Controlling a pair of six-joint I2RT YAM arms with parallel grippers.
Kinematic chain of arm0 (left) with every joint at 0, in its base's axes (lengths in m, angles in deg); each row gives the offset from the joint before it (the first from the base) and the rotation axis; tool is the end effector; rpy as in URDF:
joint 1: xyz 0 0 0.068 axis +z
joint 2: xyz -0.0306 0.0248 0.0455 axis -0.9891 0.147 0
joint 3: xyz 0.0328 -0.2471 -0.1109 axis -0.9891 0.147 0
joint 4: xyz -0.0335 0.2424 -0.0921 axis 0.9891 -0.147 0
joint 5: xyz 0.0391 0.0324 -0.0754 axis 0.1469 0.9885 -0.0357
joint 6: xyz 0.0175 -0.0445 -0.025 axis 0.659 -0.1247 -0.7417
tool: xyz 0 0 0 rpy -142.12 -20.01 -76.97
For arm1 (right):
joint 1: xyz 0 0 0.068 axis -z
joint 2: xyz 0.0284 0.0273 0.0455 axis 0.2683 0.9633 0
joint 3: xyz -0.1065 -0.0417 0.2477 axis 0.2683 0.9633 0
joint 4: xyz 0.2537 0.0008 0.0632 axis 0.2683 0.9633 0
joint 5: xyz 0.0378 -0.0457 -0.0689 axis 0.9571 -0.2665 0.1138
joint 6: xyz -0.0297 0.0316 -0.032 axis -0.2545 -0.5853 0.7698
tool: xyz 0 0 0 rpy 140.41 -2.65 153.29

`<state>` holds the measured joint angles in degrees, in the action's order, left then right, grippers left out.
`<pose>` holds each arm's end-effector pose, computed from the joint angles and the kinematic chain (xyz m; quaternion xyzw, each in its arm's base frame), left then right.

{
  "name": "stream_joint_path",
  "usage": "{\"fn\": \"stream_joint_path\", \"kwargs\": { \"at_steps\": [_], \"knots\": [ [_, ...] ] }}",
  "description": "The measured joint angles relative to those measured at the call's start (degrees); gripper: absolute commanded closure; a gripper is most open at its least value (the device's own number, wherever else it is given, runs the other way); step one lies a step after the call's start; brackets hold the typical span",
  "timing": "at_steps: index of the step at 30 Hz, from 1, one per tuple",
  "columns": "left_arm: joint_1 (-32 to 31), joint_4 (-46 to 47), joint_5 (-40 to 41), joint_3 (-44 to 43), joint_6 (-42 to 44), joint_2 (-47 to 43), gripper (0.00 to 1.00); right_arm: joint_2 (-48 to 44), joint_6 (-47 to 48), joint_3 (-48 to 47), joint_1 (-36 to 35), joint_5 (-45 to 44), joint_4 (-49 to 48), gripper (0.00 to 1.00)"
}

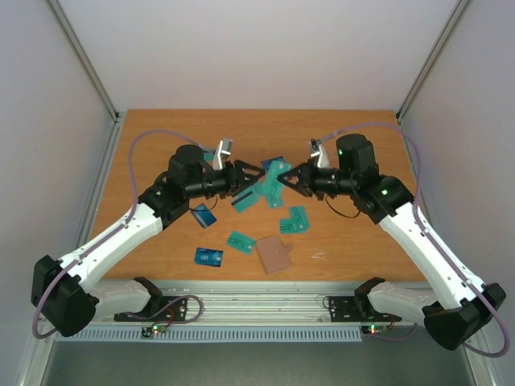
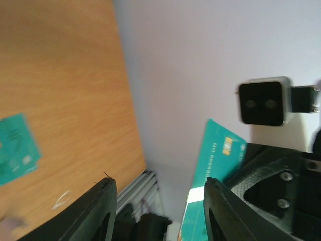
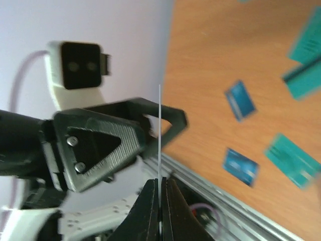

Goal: Put the credit cards into the card holder

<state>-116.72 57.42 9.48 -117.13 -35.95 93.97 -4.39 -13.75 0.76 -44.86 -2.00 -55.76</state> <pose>0.2179 -0.1770 0.3471 -0.0100 0.7639 -0.6026 0.2306 0.2014 0.1378 0.3903 -0.1813 0.7934 0.4826 0.3235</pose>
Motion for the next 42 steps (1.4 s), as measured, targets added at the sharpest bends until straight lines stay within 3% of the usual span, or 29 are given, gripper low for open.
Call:
{"fn": "stream_joint_path", "kwargs": {
  "at_steps": [4, 9, 15, 24, 42],
  "knots": [
    [-2.47, -12.74, 2.12, 1.11, 9.42, -1.2, 0.53, -4.2, 7.43, 0.79, 0.0, -4.57, 16.0, 0.99],
    [-7.1, -22.29, 4.09, 5.05, 18.23, -0.52, 0.57, -10.95, 12.68, 11.56, -0.15, -10.16, 29.42, 0.99],
    [-11.13, -26.45, 5.01, 7.13, 23.52, 8.41, 0.59, -11.98, 12.0, 21.86, -1.49, -16.72, 35.76, 0.99],
    [-11.74, -27.12, 7.52, 6.05, 26.05, 18.32, 0.68, -11.78, 7.28, 31.01, -3.89, -19.8, 29.7, 0.99],
    [-11.78, -25.44, 8.57, 6.73, 26.14, 20.61, 0.76, -8.74, 4.57, 40.35, -5.18, -21.4, 6.01, 0.99]
  ]
}}
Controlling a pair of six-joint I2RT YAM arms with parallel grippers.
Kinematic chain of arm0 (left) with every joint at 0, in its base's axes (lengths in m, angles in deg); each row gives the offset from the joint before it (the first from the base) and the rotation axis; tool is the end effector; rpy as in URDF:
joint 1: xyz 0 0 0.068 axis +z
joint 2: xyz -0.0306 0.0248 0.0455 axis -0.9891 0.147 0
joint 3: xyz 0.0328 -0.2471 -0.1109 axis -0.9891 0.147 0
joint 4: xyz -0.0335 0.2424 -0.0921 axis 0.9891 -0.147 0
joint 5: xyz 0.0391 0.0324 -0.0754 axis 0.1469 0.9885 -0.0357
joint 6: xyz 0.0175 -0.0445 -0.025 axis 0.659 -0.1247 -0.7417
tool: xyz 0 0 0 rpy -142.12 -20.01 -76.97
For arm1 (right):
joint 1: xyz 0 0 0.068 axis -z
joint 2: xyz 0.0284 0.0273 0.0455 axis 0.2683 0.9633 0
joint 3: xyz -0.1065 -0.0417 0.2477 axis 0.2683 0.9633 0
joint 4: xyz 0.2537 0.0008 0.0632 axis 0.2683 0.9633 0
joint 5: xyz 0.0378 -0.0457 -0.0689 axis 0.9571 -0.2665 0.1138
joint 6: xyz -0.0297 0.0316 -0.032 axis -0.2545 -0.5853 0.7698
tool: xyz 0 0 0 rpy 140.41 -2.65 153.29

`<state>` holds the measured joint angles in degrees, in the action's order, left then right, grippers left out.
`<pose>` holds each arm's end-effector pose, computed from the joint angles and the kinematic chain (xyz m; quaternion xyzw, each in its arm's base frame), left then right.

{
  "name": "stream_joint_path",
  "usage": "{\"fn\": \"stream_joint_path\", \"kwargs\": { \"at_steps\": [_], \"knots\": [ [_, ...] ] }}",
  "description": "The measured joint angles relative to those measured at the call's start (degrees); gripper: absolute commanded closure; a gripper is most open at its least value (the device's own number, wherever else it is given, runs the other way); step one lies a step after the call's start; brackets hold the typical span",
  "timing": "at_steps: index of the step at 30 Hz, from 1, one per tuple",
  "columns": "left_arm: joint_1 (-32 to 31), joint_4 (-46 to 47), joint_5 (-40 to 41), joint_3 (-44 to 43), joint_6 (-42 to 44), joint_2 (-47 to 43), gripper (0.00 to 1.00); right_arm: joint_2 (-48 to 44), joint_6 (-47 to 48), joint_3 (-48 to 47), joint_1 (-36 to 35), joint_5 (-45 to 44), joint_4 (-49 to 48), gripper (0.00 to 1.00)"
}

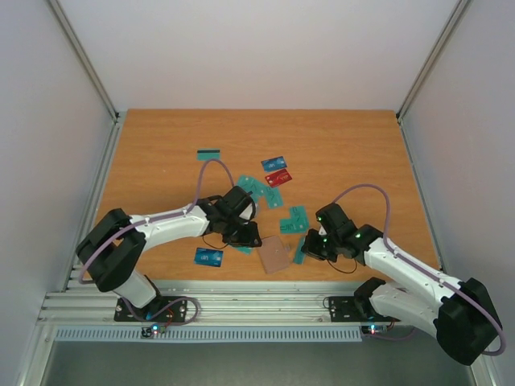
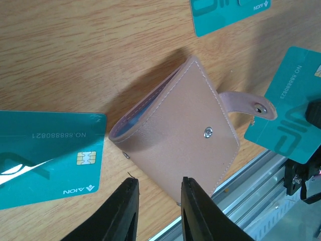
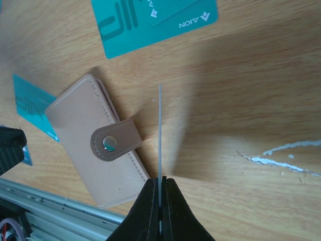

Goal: Put the credit cards into the card holder

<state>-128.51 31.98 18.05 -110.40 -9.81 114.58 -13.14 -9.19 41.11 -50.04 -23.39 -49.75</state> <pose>0.1891 -0.2237 0.1725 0.1254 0.9463 -0.2968 0.0251 0.1357 0.1051 0.1800 -0.1244 0.9529 0.2343 0.1470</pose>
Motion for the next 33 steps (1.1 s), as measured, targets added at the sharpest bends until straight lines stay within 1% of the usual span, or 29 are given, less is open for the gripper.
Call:
{"fn": "stream_joint_path", "kwargs": {
  "at_steps": [9, 14, 24, 33],
  "knots": [
    [0.0, 0.52, -0.28, 0.2, 0.37, 2.16, 0.76, 1.49, -1.86, 4.98, -0.04, 0.98, -7.39, 0.99],
    [0.0, 1.6, -1.03, 0.74, 0.39, 3.34, 0.76, 1.27, -3.21, 5.33, -0.04, 2.16, -9.94, 0.99],
    [0.0, 2.47, -1.49, 0.81, 0.37, 3.69, 0.77, -4.37, -5.07, 5.31, -0.04, 2.71, -9.55, 0.99],
    [0.0, 4.55, -2.56, 2.6, -1.07, 3.63, 0.81, -4.61, -5.68, 3.65, -0.07, 5.18, -9.53, 0.99]
  ]
}}
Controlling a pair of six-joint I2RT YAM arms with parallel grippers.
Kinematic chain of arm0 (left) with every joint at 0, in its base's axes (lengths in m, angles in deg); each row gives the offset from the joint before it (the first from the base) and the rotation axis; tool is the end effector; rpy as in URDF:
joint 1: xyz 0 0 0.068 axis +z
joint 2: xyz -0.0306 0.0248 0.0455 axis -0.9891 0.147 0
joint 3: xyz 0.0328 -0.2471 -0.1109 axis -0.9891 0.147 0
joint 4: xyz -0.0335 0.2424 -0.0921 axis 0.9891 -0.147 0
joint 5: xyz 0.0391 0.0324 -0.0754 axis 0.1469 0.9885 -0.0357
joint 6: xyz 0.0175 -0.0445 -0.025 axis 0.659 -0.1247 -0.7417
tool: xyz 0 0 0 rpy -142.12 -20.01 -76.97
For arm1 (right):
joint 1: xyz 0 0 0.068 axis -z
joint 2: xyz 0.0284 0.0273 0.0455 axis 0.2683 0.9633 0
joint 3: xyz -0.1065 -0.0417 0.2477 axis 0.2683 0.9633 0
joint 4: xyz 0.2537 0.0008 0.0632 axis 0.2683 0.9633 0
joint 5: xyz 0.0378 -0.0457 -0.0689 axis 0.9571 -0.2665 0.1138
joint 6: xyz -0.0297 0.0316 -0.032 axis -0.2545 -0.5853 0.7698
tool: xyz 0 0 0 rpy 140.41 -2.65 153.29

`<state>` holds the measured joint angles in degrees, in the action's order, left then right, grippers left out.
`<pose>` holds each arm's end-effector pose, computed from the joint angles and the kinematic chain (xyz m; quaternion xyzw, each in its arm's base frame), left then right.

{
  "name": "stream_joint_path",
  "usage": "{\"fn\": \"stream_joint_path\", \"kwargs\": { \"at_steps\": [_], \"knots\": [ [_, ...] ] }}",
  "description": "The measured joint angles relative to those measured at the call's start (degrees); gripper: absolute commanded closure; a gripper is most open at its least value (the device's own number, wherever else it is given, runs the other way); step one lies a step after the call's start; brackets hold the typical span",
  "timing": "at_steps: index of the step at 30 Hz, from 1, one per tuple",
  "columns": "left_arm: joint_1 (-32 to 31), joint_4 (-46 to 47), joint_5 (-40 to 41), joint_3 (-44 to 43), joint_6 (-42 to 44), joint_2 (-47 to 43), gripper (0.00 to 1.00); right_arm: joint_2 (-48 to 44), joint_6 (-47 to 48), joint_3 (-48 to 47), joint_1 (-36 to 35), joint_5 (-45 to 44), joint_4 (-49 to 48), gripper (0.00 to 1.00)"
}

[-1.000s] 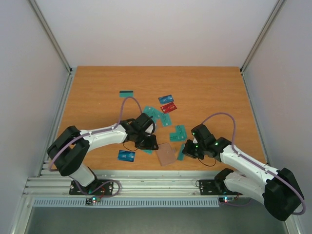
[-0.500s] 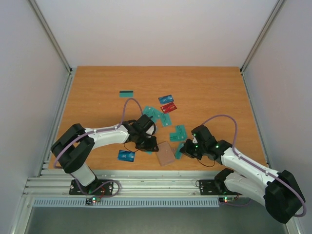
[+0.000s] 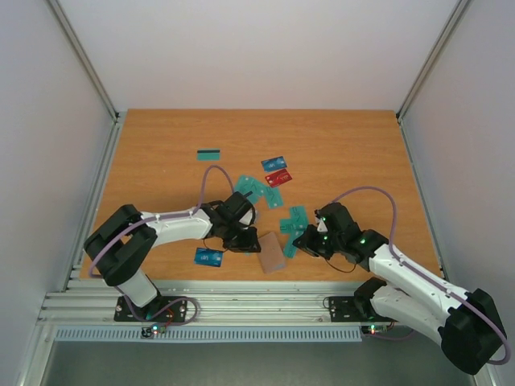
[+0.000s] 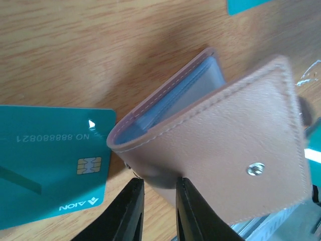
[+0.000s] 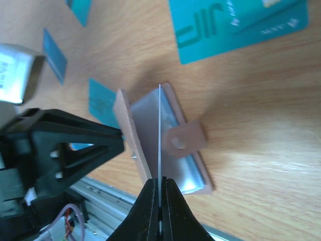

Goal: Put the credit cards into the card holder

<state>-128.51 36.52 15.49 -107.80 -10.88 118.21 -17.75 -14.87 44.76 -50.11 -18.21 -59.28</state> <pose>0.1883 -0.2250 0.1473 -0.1180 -0.9457 0.3029 0.0036 0.1335 0.1075 0.1834 -0.1029 0.9237 0.3186 0.1864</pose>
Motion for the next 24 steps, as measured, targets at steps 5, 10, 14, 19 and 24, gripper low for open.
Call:
{"fn": "stream_joint_path", "kwargs": {
  "at_steps": [5, 10, 14, 19, 24],
  "knots": [
    [0.0, 1.62, 0.0, 3.02, -1.92, -0.9, 0.86, 0.72, 0.15, -3.85, -1.18, 0.52, -0.13, 0.99],
    [0.0, 3.74, -0.22, 5.03, -3.76, -1.64, 0.89, 5.49, 0.96, -7.08, -3.67, 0.85, -0.92, 0.99],
    [0.0, 5.51, -0.5, 6.03, -4.96, -1.66, 0.9, 10.1, 1.75, -9.27, -6.23, 1.16, -1.79, 0.99],
    [0.02, 8.81, -2.05, 6.73, -6.08, -1.46, 0.91, 13.77, 2.67, -11.72, -8.09, 1.57, -2.45, 0.99],
    [0.07, 14.08, -5.14, 6.14, -7.43, 1.4, 0.91, 14.71, 3.67, -13.86, -8.24, 1.6, -2.43, 0.99]
  ]
}}
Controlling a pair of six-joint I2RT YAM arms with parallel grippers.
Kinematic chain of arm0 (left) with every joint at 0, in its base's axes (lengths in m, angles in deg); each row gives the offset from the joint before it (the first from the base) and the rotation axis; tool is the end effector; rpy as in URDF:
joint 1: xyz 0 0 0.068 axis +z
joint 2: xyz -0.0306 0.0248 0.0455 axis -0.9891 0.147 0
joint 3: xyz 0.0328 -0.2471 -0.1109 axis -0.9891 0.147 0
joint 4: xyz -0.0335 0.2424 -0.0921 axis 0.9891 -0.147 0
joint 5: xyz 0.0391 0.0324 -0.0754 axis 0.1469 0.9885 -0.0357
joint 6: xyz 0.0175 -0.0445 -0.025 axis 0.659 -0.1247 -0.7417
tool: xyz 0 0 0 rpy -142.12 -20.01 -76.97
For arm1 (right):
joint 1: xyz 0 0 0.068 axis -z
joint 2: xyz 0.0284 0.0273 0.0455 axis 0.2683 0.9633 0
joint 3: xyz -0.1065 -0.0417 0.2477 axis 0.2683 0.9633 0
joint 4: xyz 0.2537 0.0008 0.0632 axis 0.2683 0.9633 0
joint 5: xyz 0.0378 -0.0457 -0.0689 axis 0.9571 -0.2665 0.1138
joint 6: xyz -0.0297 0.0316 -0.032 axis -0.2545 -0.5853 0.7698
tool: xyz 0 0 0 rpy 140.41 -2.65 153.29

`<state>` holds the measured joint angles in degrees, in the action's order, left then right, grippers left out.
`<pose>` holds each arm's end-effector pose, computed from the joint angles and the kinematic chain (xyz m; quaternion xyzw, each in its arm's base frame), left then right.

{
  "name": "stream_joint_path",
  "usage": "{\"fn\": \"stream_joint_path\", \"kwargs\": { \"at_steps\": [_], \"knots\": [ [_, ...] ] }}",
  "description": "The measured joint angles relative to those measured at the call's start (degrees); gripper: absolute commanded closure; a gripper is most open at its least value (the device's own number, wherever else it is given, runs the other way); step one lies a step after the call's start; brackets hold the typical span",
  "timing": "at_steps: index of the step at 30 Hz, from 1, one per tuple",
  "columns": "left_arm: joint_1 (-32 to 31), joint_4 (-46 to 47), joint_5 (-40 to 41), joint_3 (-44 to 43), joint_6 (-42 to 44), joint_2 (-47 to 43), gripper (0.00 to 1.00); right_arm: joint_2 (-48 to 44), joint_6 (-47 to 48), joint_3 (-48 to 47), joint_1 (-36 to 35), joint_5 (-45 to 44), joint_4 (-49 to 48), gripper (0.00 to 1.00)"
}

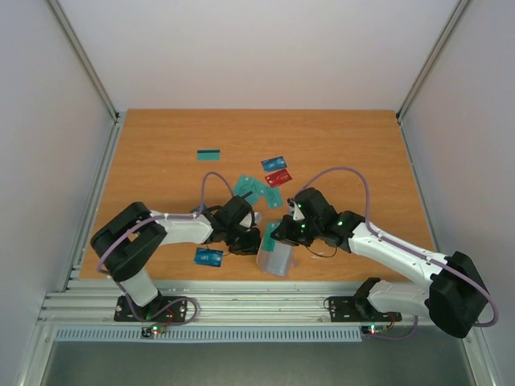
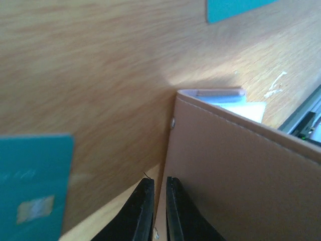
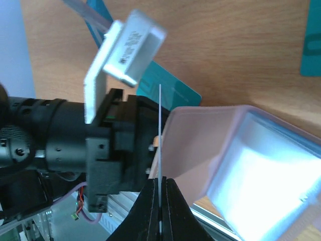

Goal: Put the credit cards into the card holder

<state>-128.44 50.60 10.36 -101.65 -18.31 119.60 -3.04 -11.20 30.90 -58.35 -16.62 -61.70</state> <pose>0.1845 -0.2245 0.1268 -0.0799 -0.9272 0.3657 0.0159 0.1596 0.1665 0.2164 -0.2041 0.9000 0.3423 0.1766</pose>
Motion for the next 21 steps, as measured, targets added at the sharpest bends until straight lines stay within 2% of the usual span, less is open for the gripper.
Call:
{"fn": "stream_joint_path", "kwargs": {
  "at_steps": [5, 9, 15, 21],
  "knots": [
    [0.07, 4.9, -2.8, -1.77, -2.27, 4.24, 0.9, 2.73, 1.07, -1.99, 0.04, -0.13, 0.28, 0.99],
    [0.68, 2.86, -1.77, -1.73, -3.39, 4.0, 0.87, 5.99, 2.01, -3.63, 0.04, -0.17, 0.76, 0.99],
    [2.12, -8.61, 3.17, -1.57, -1.16, -5.33, 0.79, 11.04, 3.67, -5.77, 0.02, -0.33, 1.09, 0.99],
    [3.89, -19.54, 7.74, -2.32, 4.13, -15.65, 0.76, 15.61, 4.52, -6.27, 0.02, -0.26, 1.03, 0.99]
  ]
}}
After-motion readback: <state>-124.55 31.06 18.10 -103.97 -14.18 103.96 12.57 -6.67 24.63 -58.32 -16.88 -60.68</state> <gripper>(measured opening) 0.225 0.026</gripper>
